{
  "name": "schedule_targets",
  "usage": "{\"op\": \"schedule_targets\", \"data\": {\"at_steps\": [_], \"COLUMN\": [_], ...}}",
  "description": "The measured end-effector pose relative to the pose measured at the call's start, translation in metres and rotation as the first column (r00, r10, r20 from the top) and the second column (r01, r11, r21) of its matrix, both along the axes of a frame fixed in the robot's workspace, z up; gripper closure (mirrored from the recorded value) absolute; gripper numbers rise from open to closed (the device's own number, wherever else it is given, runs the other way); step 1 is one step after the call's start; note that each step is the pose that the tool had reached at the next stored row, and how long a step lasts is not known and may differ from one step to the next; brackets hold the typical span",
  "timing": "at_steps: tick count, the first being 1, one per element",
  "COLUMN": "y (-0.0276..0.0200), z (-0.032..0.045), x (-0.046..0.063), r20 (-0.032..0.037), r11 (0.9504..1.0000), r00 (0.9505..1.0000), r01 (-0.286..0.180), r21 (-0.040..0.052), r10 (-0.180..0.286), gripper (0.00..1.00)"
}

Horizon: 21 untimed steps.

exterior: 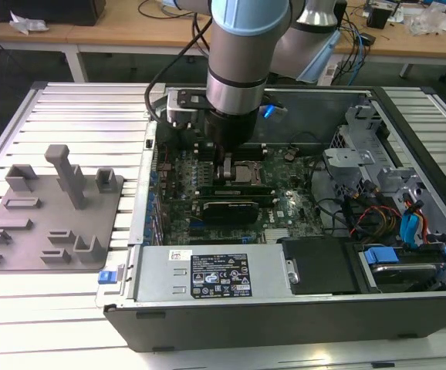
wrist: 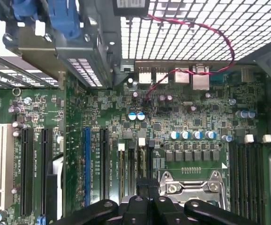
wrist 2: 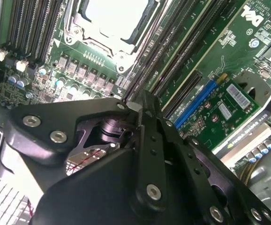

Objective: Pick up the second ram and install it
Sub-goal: 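Press down the second ram until it locks into place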

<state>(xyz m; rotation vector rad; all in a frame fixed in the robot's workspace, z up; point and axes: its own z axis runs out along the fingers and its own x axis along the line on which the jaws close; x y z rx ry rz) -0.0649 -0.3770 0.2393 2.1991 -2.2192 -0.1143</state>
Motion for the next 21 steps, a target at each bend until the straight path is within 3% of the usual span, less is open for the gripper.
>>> {"op": "schedule_targets", "data": {"at_steps": [21], "y": [0.0], "z": [-0.0105], "x": [-0.0001], "r20": [-0.0001], "r11": [1.0], "r00": [1.0], "r01": [0.0], "r21": [0.0], "r10": [0.0], "gripper": [0.92]}}
